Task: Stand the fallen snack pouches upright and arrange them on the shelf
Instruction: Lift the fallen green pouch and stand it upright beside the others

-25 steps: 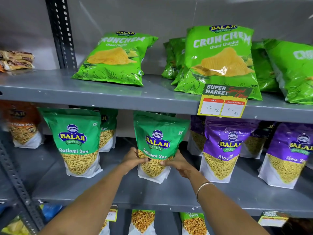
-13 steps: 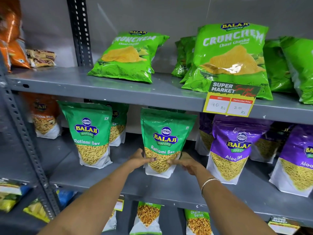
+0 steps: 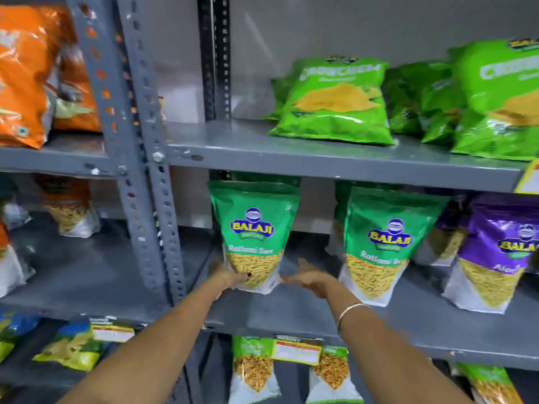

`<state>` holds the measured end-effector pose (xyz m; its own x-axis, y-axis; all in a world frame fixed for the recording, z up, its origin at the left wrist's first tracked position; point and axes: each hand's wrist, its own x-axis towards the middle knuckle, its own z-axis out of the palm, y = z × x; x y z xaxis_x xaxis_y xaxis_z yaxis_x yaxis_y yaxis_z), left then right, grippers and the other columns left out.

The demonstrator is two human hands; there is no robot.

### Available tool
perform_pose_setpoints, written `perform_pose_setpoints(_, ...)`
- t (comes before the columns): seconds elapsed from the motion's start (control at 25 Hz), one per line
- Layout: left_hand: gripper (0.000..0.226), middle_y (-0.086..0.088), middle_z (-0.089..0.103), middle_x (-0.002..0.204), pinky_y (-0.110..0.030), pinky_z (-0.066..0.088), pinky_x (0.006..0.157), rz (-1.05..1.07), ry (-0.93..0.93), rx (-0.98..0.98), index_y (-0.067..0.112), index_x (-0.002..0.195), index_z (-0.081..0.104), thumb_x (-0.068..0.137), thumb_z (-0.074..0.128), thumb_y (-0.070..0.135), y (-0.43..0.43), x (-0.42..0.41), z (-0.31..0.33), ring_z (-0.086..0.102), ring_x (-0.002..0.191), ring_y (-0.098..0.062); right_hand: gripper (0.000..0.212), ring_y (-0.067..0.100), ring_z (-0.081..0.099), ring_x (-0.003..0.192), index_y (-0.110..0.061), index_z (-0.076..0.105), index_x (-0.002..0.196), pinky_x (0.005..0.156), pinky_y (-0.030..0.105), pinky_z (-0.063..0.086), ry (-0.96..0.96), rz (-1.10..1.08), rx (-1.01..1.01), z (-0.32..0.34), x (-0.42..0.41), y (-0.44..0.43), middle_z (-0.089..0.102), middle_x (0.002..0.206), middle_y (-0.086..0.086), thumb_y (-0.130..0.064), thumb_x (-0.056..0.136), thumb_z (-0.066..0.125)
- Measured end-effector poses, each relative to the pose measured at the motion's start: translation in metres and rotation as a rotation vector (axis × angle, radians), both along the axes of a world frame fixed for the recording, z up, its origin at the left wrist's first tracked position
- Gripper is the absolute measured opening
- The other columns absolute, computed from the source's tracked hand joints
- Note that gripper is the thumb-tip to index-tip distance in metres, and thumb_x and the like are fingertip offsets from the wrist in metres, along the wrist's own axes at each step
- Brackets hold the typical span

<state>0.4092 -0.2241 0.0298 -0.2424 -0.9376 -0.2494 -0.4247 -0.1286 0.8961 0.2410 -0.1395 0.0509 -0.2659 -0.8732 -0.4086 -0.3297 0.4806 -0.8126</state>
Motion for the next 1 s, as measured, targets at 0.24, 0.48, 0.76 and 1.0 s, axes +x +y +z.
perform_pose_setpoints(0.24,0.057,-0.011,0.057,0.118,-0.025,0.046,0.079,-0.067,0.083,-0.039,0.005,0.115,0.043,0.069,0.075,-0.002,-0.046,0.013,-0.037,0.054,0.109,-0.022,0.068,0.028,0.051,0.122,0.003,0.035,0.132,0.083,0.023,0.046,-0.213,-0.186,-0.291,-0.023,0.042,-0.040,0.052,0.134,0.020,0.014,0.073,0.066)
perform_pose_setpoints(0.48,0.058,-0.020,0.060,0.125,-0.042,0.048,0.097,-0.085,0.014,-0.079,0.001,0.119,0.046,0.069,0.075,0.005,-0.040,0.024,-0.045,0.058,0.113,-0.032,0.067,0.029,0.052,0.121,0.001,0.038,0.131,0.093,0.032,0.043,-0.172,-0.290,-0.369,-0.034,0.052,-0.028,0.052,0.133,0.017,0.006,0.073,0.070)
perform_pose_setpoints(0.76,0.056,-0.016,0.063,0.123,-0.026,0.039,0.081,-0.088,-0.092,-0.111,0.002,0.118,0.051,0.069,0.077,0.013,0.009,0.044,-0.033,0.059,0.112,-0.028,0.066,0.017,0.051,0.104,0.000,0.041,0.130,0.071,0.018,0.049,-0.103,-0.245,-0.324,-0.030,0.062,0.011,0.054,0.134,0.017,0.001,0.072,0.073)
perform_pose_setpoints(1.0,0.065,-0.012,0.064,0.125,-0.043,0.044,0.102,-0.102,-0.143,-0.131,0.009,0.119,0.053,0.062,0.082,0.022,0.021,0.051,-0.032,0.057,0.117,-0.029,0.065,0.015,0.048,0.101,-0.005,0.039,0.133,0.043,0.004,0.042,-0.102,-0.206,-0.286,-0.024,0.068,0.029,0.054,0.135,0.013,-0.003,0.076,0.070)
